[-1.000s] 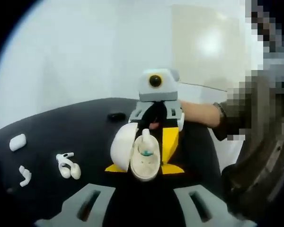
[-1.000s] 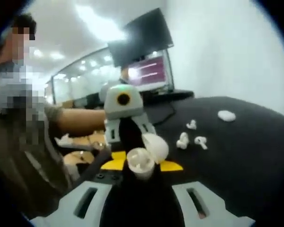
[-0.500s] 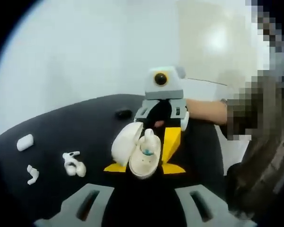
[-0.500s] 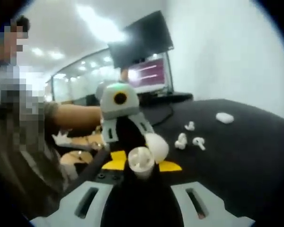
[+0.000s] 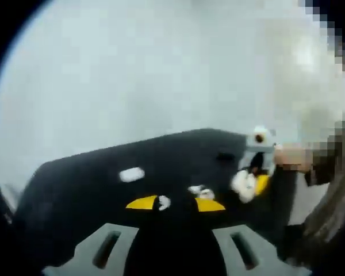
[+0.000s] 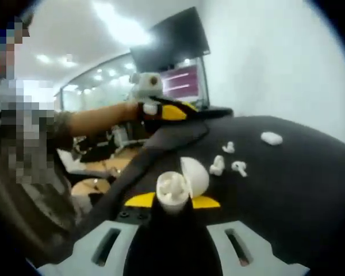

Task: Pick up three earphones and place each one into its charging case using tactile feedback, ensure that each earphone is properly inserted and securely positioned inside the case.

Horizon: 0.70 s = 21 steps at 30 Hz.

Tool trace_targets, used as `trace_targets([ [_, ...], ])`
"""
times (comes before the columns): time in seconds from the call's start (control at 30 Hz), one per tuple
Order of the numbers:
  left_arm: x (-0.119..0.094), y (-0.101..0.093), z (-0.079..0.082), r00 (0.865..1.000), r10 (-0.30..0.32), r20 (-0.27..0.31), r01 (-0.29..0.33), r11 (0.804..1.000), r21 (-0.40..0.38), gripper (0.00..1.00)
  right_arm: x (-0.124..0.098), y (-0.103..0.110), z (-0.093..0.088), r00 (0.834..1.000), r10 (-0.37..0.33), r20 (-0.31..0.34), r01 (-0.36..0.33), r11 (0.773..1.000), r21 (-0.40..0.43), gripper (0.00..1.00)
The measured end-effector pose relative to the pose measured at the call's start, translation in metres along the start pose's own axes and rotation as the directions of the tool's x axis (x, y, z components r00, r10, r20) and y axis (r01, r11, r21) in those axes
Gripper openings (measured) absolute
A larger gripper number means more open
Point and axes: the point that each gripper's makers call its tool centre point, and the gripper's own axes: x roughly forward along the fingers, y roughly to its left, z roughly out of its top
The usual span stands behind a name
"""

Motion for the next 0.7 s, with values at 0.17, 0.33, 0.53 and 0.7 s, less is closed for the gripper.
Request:
trace_targets([
  [0.17, 0.033, -0.031, -0.005, 0.994, -0.073, -0.084, 0.081, 0.992, 0.096, 0.22, -0.001, 0.002, 0.000, 1.000, -0.002, -0.001, 0.002, 1.000, -0.022, 0.23],
  [0.33, 0.063, -0.060, -0.016, 0.989, -0.108, -0.096, 0.122, 0.980, 0.155, 0.19, -0.002, 0.002, -0.001, 1.000, -0.004, -0.006, 0.004, 1.000, -0.029, 0.23],
  [0.53, 0.074, -0.070, -0.027, 0.957, -0.151, -0.247, 0.230, 0.913, 0.337, 0.14, -0.001, 0.002, -0.001, 1.000, -0.007, -0.014, 0.007, 0.999, -0.038, 0.23],
  [0.7, 0.064, -0.087, -0.008, 0.901, -0.373, -0.222, 0.432, 0.817, 0.382, 0.14, 0.000, 0.004, -0.002, 1.000, -0.004, -0.026, 0.003, 0.999, -0.051, 0.23],
])
